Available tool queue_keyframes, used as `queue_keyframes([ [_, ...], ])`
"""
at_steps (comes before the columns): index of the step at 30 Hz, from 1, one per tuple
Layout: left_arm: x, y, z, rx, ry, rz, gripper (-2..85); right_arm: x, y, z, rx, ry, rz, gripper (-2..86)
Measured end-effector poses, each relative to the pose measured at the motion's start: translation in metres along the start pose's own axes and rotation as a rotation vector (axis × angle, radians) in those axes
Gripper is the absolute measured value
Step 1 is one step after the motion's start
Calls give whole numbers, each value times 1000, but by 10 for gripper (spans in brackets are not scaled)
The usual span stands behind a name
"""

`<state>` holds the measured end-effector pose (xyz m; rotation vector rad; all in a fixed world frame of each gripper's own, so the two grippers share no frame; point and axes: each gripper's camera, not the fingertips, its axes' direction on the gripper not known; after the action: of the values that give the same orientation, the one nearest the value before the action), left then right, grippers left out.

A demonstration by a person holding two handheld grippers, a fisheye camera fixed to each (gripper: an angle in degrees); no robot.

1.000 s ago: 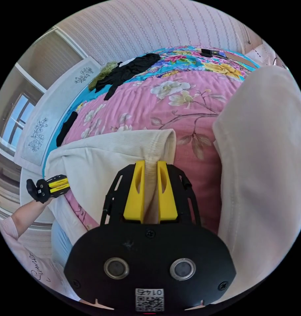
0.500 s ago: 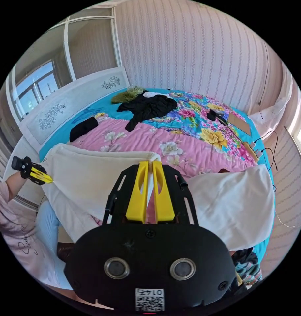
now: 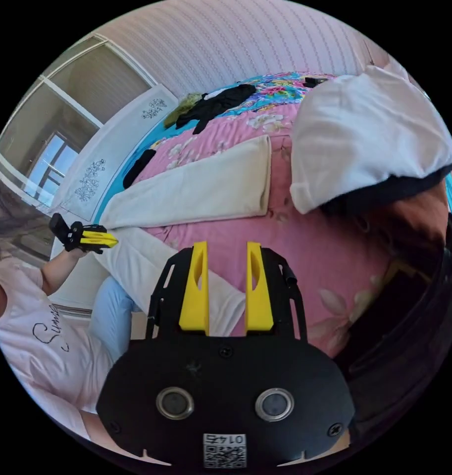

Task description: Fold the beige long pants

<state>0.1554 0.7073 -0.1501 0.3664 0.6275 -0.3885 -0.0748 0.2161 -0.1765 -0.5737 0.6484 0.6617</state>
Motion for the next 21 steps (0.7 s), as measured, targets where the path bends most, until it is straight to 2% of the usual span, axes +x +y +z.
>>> queue_keyframes([
  [3,39,-40,37,26,50,50,3,17,73,-3,2,-91,121,109],
  [5,64,-64,63,11,33,105,20,29,110,1,75,-143,161,107],
  [7,83,-85,92,-82,10,150,52,40,118,8,106,-215,154,104],
  [9,91,-102,116,-195,44,108,63,53,113,17,93,-219,142,99],
  [11,94,-107,119,-208,54,64,69,69,98,33,18,-209,95,63],
  [13,99,-108,116,-199,-5,54,75,77,88,41,-26,-298,1,35],
  [17,114,-111,120,-192,-98,80,90,96,92,42,91,-362,-85,18],
  [21,133,-117,150,-264,-180,179,86,123,117,52,196,-396,-37,12],
])
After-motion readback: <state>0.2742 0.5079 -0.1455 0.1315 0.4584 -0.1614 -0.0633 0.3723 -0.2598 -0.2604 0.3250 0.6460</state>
